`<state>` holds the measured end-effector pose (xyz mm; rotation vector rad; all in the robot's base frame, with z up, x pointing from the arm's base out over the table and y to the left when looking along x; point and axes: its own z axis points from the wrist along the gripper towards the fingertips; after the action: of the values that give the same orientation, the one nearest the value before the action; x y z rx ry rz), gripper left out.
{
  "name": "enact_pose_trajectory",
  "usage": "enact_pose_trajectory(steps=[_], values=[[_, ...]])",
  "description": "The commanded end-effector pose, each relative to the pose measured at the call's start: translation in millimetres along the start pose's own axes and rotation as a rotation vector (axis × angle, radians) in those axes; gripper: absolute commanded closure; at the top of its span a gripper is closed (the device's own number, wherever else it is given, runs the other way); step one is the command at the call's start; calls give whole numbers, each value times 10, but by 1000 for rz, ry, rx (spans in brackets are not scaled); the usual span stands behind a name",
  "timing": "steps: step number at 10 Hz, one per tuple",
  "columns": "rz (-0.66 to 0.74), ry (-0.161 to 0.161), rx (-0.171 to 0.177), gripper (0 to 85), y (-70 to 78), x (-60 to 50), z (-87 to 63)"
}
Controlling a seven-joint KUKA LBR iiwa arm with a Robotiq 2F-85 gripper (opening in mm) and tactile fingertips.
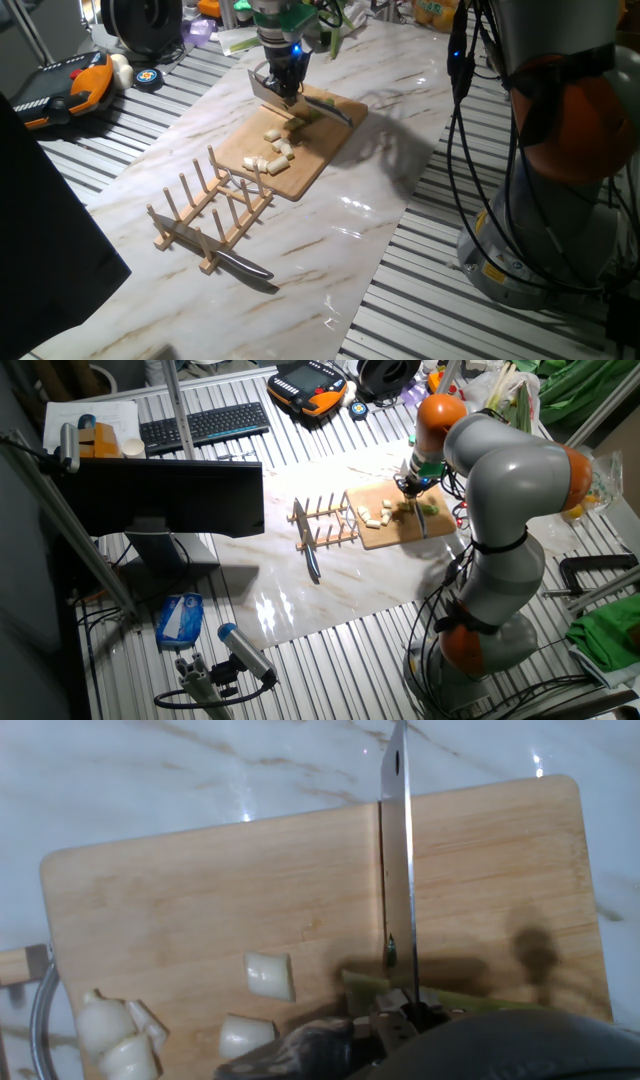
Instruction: Chop the scallions
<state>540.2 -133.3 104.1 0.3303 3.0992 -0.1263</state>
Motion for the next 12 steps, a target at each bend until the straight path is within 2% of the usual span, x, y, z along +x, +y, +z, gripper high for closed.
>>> enact_pose_trajectory(steps=[1,5,12], values=[[-2,1,-1,843,-6,-4,21],[8,12,-24,843,-57,22,87],[12,3,-23,843,3,27,116]])
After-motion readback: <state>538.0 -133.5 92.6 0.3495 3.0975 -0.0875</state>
